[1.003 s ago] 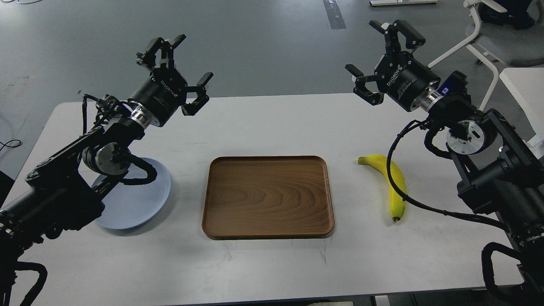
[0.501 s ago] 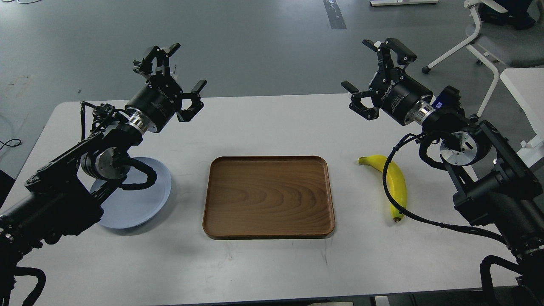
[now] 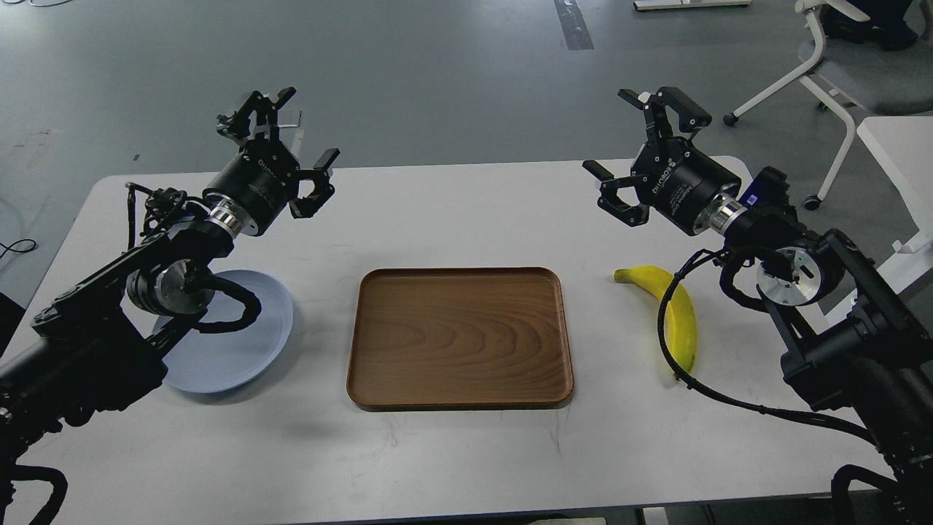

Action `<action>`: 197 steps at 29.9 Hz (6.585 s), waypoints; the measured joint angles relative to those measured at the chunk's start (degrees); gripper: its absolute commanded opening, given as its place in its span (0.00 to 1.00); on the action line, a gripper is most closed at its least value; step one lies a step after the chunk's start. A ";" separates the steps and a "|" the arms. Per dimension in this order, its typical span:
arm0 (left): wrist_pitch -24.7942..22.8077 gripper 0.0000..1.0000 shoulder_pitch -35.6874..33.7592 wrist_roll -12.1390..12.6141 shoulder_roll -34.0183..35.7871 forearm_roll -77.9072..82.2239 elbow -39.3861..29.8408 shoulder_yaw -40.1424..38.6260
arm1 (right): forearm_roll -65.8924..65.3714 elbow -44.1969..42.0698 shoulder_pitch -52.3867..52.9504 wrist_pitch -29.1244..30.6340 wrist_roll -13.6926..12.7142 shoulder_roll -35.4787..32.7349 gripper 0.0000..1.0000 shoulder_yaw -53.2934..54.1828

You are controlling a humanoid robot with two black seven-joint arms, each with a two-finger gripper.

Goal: Place banana on plate with both arms
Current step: 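Lower the left gripper toward the rim of the light blue plate, then grasp the light blue plate's rim with the left gripper, then lift the plate with the left gripper and lower it onto the wooden tray, then release the plate and raise the left gripper away from the tray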

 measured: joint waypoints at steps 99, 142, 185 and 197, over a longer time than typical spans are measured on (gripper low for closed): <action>39.39 0.00 16.22 -8.97 18.34 66.27 14.42 31.42 | -1.94 0.51 -2.46 0.24 0.09 -1.07 1.00 -1.24; 34.16 0.00 -3.63 -9.01 22.96 80.78 -13.03 31.33 | -2.64 0.54 -3.14 0.22 0.27 -1.18 1.00 -0.34; 31.63 0.51 -9.47 -8.98 -11.09 82.61 15.06 42.76 | -2.64 0.68 -4.39 0.16 0.33 -2.57 1.00 0.40; 31.70 0.98 -8.81 -8.98 -12.66 81.51 14.48 43.75 | -2.65 0.58 -4.37 0.15 0.45 -3.13 1.00 0.46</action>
